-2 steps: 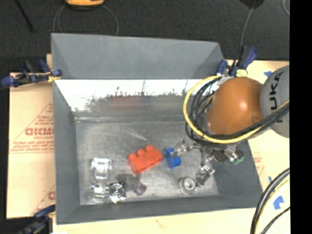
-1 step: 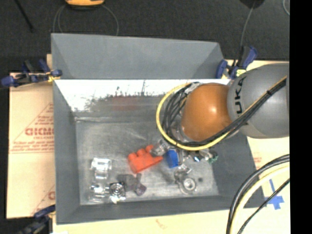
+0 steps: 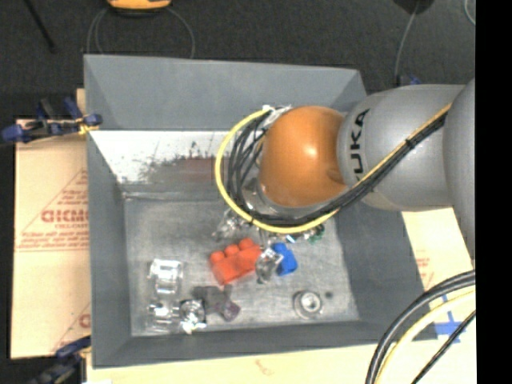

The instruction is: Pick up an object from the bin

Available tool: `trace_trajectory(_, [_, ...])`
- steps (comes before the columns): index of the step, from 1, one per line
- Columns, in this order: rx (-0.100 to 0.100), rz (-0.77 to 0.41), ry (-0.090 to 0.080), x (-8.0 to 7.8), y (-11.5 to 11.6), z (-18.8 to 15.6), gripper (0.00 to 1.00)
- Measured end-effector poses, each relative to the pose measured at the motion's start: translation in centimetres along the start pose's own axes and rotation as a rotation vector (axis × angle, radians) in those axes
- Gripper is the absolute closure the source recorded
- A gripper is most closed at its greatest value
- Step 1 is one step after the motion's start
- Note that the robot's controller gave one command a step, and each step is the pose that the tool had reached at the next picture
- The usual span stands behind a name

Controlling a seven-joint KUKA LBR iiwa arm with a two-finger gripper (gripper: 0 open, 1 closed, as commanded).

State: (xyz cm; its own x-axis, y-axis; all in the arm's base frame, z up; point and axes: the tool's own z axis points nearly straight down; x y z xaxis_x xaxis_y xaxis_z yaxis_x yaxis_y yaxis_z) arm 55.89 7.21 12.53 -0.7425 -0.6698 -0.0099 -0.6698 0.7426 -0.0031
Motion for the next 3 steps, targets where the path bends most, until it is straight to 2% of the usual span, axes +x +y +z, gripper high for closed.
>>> trace_trajectory(1, [-0.003,-0.221,0.009,1.1,-2.6,4.6,0.0])
trace_trajectory(2, [-0.002,-0.221,0.006,1.0,-2.6,4.4,1.0])
trace_trajectory(3, [0.004,-0.496,0.003,1.7,-5.7,-12.0,1.0])
